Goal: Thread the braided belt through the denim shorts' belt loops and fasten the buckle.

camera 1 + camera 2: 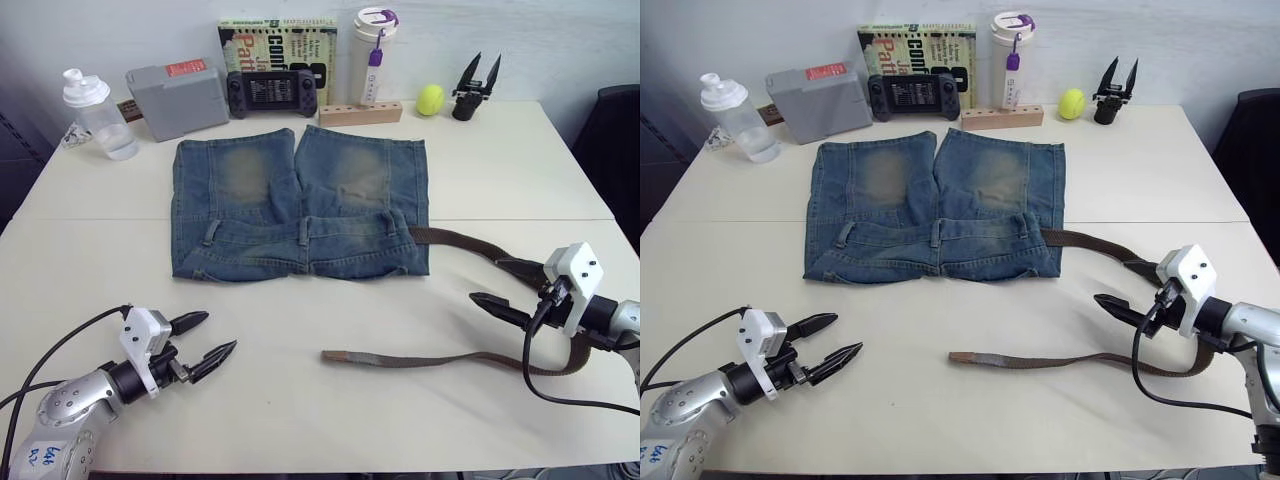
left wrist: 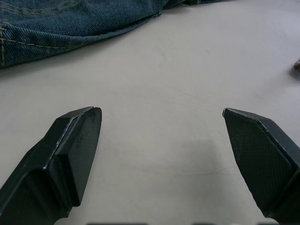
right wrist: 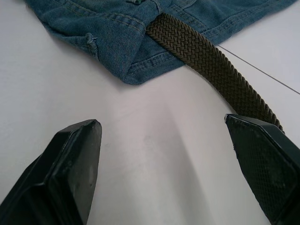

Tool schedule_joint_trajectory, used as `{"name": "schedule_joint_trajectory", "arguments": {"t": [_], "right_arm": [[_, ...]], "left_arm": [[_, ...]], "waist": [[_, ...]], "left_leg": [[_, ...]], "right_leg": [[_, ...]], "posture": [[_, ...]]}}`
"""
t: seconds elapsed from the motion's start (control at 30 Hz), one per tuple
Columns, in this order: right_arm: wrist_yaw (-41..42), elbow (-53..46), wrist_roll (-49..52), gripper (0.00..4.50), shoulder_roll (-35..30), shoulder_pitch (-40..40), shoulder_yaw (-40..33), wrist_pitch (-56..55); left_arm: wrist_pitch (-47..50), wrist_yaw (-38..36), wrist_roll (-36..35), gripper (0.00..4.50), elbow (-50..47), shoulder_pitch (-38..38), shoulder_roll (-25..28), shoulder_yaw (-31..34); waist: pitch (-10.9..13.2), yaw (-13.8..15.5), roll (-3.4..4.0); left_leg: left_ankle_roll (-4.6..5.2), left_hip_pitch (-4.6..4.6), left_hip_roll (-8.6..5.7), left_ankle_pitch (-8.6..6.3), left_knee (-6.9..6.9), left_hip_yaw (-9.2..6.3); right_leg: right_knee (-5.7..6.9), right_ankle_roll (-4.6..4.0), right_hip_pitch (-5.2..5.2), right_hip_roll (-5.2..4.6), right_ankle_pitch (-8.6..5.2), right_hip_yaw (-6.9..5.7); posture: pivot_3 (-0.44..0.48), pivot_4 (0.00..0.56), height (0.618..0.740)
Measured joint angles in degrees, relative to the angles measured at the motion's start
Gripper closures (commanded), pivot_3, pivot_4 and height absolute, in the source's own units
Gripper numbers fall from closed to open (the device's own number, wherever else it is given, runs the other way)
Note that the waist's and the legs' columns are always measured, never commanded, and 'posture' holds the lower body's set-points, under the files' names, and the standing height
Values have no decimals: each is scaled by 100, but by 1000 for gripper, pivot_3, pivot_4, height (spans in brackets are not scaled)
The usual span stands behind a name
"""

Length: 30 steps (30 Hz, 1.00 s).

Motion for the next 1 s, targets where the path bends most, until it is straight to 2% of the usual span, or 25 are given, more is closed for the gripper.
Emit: {"name": "schedule_joint_trajectory", "arguments": {"t": [0.23,0.4,0.57,0.77,0.9,1.0], "right_arm": [[46,3,0,33,1,-42,0,0],[97,153,-33,33,0,-167,31,-6],[330,10,-174,33,-145,-223,343,-20],[733,-1242,-133,33,-690,-273,964,532],[974,-1987,-219,33,-997,-347,1522,817],[1014,-2298,-457,33,-1041,-486,2017,841]], "left_arm": [[28,-350,-86,0,0,25,79,6],[167,-703,-443,0,6,-38,208,118],[548,-1418,-936,0,-7,-398,881,180],[460,-2368,-880,0,-10,-1106,1592,-135],[48,-2776,-428,0,-21,-1499,1775,-619],[-9,-2846,-395,0,-33,-1687,1773,-746]], "waist": [[0,-1,0],[0,-2,1],[-2,-8,5],[-1,-18,13],[-1,-16,13],[0,-29,13]], "left_leg": [[0,0,0,0,0,0],[0,0,0,0,1,0],[-2,0,0,2,1,0],[-4,0,0,2,-4,1],[-5,-1,0,1,-5,3],[-7,-1,0,1,-4,3]], "right_leg": [[0,0,0,0,0,0],[3,0,0,0,0,0],[3,-1,-1,0,-1,0],[1,-2,-5,0,-1,2],[-2,-2,-5,0,-1,2],[0,-2,-7,0,-1,3]], "posture": [[0,150,696],[0,150,696],[0,150,696],[0,150,696],[0,150,696],[0,150,696]]}}
